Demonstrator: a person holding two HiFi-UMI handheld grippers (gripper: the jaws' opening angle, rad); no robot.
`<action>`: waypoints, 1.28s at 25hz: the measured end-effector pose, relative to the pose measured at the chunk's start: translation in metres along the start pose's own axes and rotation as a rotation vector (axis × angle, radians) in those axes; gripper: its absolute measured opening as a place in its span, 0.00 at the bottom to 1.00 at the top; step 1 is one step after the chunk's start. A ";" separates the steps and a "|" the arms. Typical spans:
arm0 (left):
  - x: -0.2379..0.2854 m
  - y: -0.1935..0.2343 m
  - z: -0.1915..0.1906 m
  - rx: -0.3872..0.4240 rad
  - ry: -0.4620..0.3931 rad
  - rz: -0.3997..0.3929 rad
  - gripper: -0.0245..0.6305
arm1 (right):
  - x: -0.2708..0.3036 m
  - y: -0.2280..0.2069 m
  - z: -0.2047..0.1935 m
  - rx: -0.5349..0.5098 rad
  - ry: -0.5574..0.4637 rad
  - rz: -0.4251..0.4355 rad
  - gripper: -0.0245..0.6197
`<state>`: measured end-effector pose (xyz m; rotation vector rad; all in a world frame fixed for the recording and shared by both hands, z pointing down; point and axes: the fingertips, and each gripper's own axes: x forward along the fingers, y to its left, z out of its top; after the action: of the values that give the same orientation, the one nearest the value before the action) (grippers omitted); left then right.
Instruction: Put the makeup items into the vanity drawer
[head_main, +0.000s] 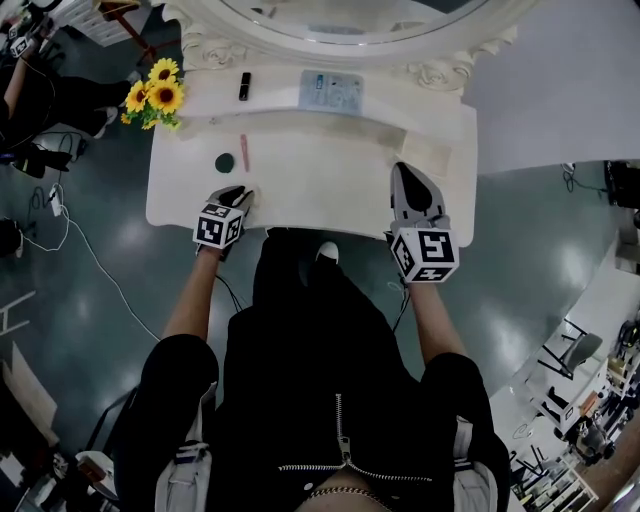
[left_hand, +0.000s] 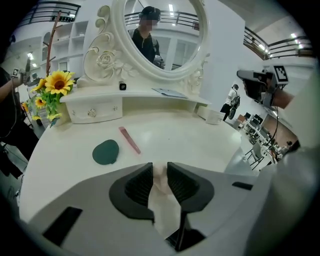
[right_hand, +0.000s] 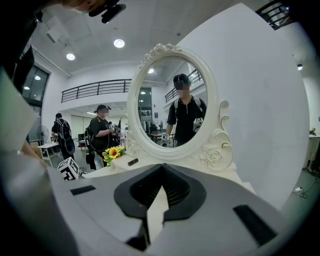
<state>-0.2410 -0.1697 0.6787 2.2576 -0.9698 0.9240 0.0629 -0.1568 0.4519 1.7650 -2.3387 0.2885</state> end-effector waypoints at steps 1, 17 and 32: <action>0.000 0.000 -0.001 -0.001 0.003 0.002 0.18 | -0.002 -0.001 -0.001 0.001 0.001 -0.002 0.05; -0.042 -0.026 0.096 0.042 -0.289 0.035 0.10 | -0.015 -0.015 0.011 -0.030 -0.021 0.011 0.05; -0.076 -0.102 0.255 0.223 -0.564 -0.087 0.10 | -0.037 -0.056 0.025 -0.026 -0.073 -0.086 0.05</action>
<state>-0.1036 -0.2451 0.4411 2.8042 -1.0197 0.3679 0.1254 -0.1447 0.4196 1.8881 -2.2963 0.1833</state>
